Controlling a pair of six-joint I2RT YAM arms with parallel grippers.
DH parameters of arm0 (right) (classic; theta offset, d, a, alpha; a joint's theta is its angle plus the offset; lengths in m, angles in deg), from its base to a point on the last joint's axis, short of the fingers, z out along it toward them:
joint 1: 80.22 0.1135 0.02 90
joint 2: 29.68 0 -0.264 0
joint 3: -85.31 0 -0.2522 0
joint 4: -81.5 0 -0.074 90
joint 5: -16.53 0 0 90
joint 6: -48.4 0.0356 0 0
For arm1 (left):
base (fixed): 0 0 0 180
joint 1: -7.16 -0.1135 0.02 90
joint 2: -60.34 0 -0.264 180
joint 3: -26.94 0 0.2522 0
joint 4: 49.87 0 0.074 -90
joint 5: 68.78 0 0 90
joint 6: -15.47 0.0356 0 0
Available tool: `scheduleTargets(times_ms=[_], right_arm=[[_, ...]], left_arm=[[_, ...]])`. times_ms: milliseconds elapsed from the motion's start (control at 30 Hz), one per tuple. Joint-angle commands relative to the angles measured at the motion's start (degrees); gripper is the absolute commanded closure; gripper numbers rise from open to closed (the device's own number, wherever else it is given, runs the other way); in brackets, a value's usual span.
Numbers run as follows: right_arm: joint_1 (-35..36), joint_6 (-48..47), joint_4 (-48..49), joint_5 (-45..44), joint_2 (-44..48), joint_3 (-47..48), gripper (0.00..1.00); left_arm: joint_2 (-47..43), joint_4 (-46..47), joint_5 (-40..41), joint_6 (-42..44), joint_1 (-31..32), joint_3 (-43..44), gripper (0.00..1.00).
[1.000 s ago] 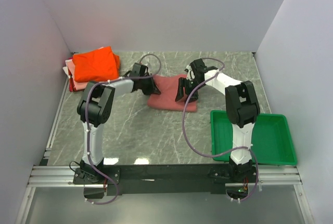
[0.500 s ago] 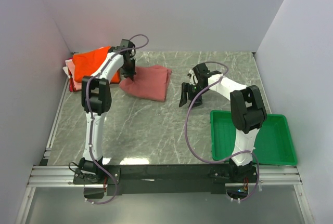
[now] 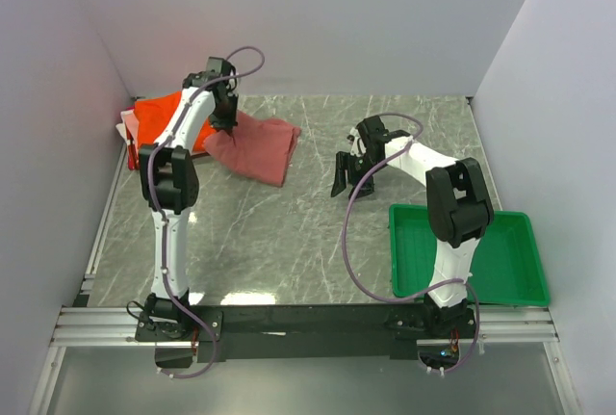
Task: Fold and stack the t-shirts
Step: Neatly place the folded tshirt to the corner
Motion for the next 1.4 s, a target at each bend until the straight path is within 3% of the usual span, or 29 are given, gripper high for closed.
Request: scheduleTargets(times_ms=[0,367,667,1000,1367], right_arm=[[0.4,-0.3,-1.1,-0.3,2.4,2.4,0.34],[0.9,-1.1,-2.8,-1.1,3.5,0.8,0.34],[1.8,-1.4,-4.1,-1.6,2.7,1.8,0.34],[3.3,-1.1,-4.5,-1.5,1.7,2.6,0.34],[5.4,-1.4,-5.3,-2.1,1.0,3.7,0.34]], left_arm=[[-6.7,1.5,-1.1,2.0,0.2,5.5,1.00],[-11.2,8.8,-1.7,2.4,-1.4,8.3,1.00],[-13.8,13.7,-6.9,1.6,-5.1,9.9,1.00],[-16.6,14.2,-15.6,-0.1,-9.2,9.7,1.00],[-18.5,15.7,-25.9,-2.8,-17.8,6.4,1.00]])
